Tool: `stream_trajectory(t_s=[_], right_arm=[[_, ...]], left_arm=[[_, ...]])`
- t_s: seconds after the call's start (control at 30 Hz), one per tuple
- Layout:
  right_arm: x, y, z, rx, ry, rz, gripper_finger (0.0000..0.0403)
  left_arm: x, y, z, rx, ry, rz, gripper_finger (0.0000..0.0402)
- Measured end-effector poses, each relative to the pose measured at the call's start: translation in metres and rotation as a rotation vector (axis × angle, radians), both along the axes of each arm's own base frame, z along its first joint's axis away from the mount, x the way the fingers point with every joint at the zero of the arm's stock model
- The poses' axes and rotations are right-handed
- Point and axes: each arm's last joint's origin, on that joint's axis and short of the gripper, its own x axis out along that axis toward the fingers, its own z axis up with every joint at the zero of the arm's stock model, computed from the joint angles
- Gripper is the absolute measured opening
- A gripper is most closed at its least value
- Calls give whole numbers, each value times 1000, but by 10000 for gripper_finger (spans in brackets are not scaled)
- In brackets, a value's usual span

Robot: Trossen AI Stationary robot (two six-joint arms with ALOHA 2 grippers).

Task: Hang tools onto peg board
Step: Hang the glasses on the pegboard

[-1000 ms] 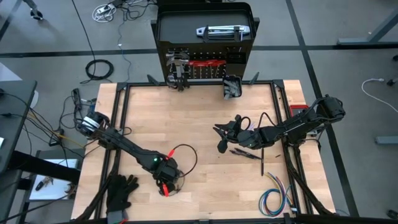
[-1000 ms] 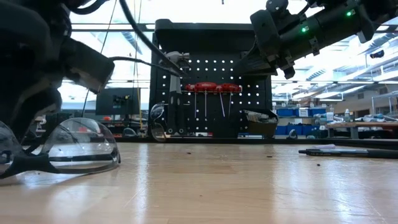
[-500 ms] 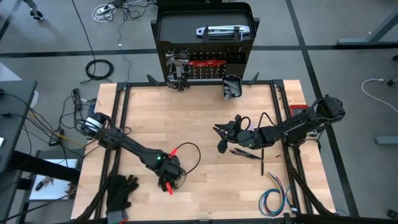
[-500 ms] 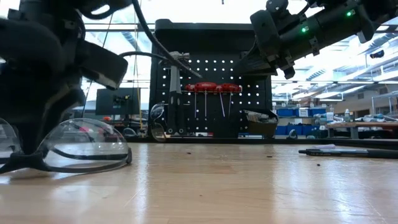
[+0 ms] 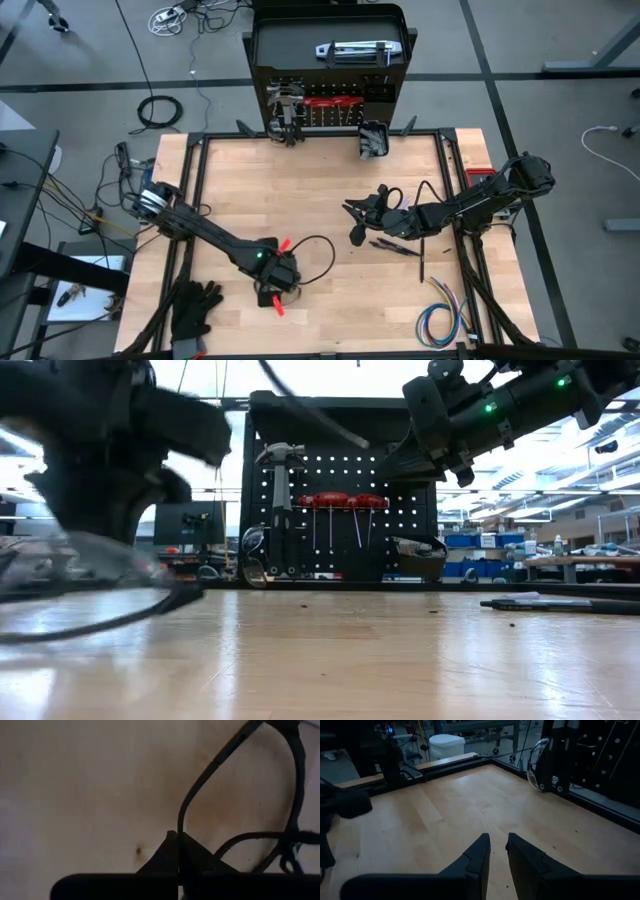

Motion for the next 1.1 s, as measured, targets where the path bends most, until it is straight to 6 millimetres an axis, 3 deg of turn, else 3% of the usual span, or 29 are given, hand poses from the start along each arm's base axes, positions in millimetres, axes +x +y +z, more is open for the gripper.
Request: stream_trajectory(t_s=[0.3,0.47,0.6,0.83,1.1], right_arm=[[0,1,0,13,2,33,77],[1,2,-1,24,7,65,80],[1,2,-1,15,12,69,91],[5,4,-1,29,-16,112,109],[27,1,-12,20,-111,190,133]], left_arm=[[2,10,28,237,-145,-18,1],[1,25,36,351,-285,8,0],[-8,45,43,313,-442,49,0],[-35,86,35,262,-706,99,0],[-33,131,25,287,-993,136,0]])
